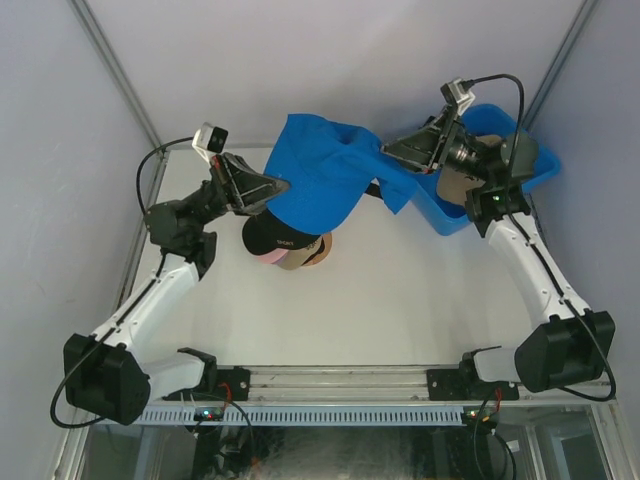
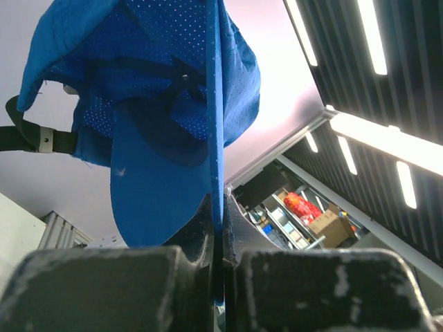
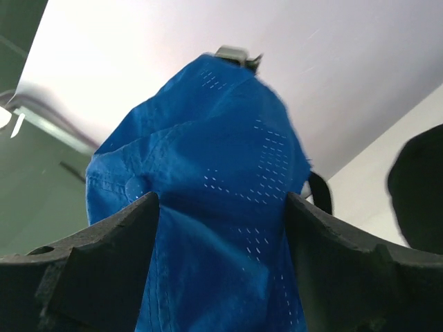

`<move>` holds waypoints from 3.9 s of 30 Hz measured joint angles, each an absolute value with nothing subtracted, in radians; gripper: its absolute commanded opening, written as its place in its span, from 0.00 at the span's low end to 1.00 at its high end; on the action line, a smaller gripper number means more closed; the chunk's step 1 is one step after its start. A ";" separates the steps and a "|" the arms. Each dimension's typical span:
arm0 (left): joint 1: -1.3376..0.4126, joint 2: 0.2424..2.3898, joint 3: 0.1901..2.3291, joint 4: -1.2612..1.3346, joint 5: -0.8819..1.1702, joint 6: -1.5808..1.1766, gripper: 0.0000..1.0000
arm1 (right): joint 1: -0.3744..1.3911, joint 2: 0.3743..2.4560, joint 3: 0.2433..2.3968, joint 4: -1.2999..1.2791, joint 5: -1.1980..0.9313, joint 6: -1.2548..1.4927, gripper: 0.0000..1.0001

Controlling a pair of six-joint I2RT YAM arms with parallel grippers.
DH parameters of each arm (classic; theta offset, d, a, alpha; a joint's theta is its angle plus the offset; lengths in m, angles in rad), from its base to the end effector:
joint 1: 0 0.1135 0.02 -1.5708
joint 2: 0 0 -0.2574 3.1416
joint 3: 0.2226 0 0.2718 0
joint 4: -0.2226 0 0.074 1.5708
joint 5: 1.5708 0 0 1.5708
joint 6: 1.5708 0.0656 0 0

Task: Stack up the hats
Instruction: Stack the hat on the hat.

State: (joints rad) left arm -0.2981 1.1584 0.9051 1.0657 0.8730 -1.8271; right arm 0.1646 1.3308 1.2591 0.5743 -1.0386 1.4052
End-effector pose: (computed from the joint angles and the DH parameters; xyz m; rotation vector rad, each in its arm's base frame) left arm 0.2418 -0.1269 0.4253 0.1379 1.3830 -2.1840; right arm 0.3079 0.1084 0.4561 -0.2349 1.5746 1.8309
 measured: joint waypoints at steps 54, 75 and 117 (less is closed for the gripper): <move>-0.238 0.987 0.474 1.179 0.529 -1.796 0.54 | 0.544 1.544 1.517 0.910 -0.707 1.816 0.00; -0.248 0.968 0.374 1.323 0.459 -1.867 0.65 | 0.648 1.704 1.782 0.750 -0.639 1.724 0.00; -0.265 1.014 0.403 1.341 0.393 -1.950 0.22 | 0.717 1.819 1.760 0.771 -0.599 1.713 0.00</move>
